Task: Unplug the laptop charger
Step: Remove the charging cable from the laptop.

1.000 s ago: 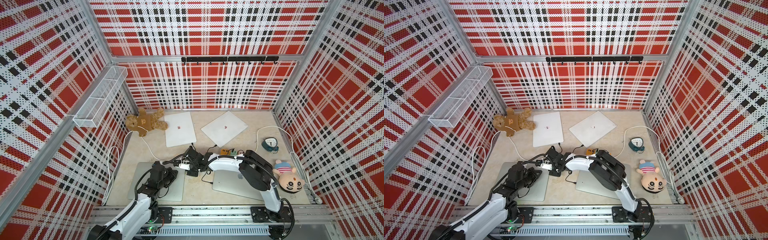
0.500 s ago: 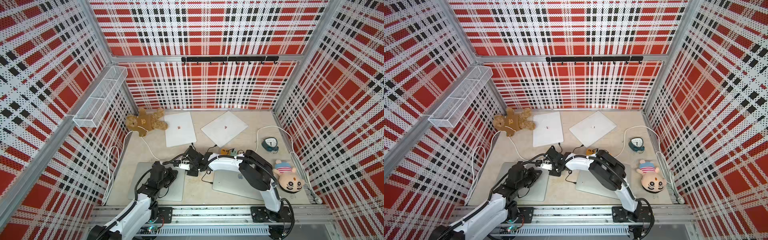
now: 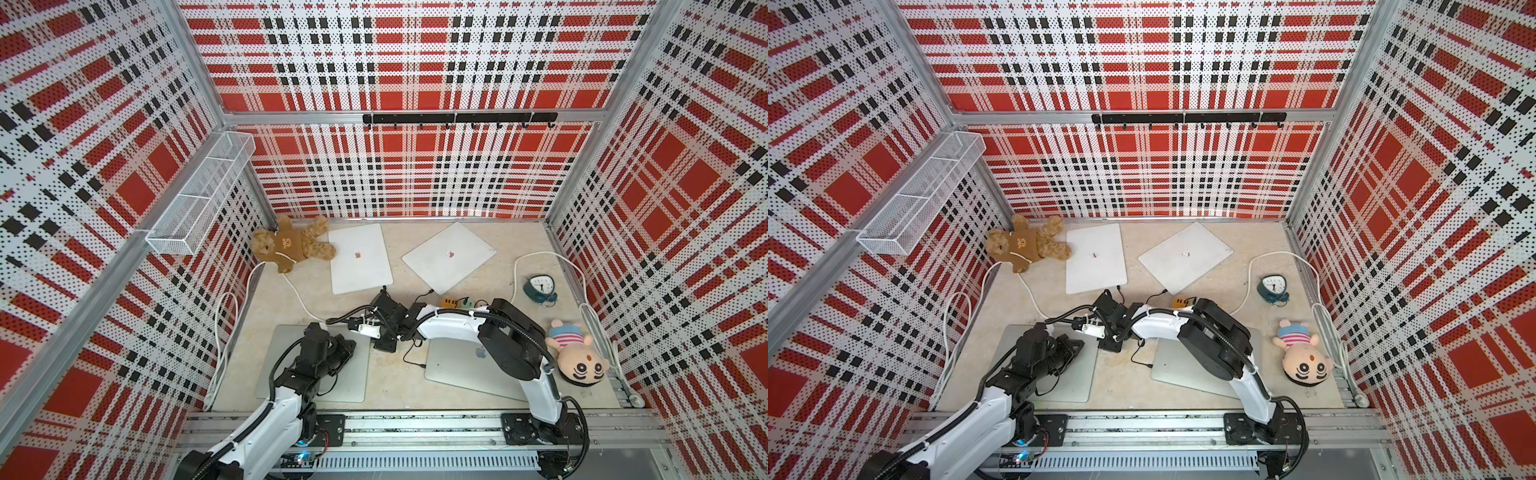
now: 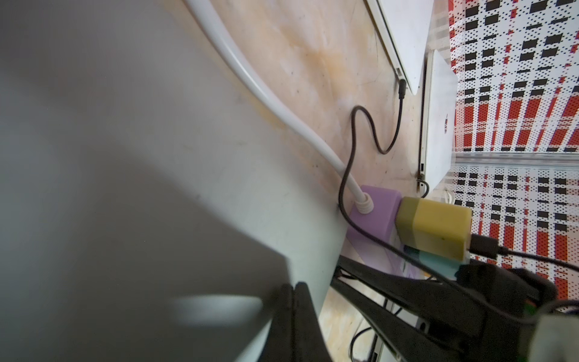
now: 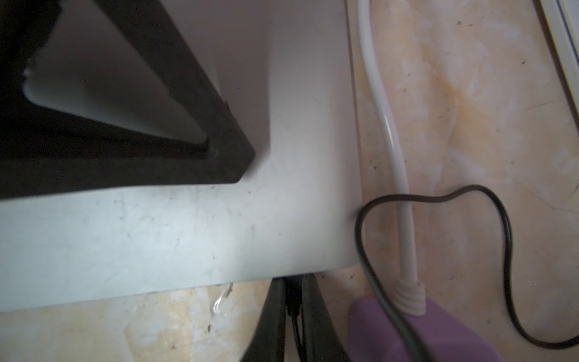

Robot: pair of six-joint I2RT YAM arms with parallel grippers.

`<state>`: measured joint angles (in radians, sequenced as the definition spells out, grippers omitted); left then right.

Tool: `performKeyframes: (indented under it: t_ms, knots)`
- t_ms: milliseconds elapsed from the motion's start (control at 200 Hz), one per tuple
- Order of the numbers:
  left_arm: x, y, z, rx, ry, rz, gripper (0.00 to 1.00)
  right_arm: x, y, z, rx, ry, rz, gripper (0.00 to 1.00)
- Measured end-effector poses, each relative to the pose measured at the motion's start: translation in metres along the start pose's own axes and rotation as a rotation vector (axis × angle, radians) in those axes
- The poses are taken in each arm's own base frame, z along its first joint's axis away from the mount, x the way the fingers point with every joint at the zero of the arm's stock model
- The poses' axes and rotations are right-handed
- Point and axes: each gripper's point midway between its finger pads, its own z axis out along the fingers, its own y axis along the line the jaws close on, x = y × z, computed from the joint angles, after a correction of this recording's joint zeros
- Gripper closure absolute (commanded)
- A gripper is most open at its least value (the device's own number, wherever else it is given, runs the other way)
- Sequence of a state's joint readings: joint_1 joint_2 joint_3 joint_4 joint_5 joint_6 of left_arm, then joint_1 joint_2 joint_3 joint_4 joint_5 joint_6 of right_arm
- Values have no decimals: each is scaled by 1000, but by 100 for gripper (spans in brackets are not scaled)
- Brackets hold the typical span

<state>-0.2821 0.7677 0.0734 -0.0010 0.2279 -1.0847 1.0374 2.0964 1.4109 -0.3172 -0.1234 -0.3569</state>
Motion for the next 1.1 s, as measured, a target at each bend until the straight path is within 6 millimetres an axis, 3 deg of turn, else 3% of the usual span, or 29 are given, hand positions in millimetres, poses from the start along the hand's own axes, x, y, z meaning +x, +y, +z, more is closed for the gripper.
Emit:
performKeyframes:
  t_ms: [661, 1097]
  knots:
    - [0, 0, 0, -1, 0, 0, 100, 3, -4, 2, 28, 3, -57, 100]
    - [0, 1, 0, -2, 1, 0, 100, 2, -2, 1, 20, -16, 14, 100]
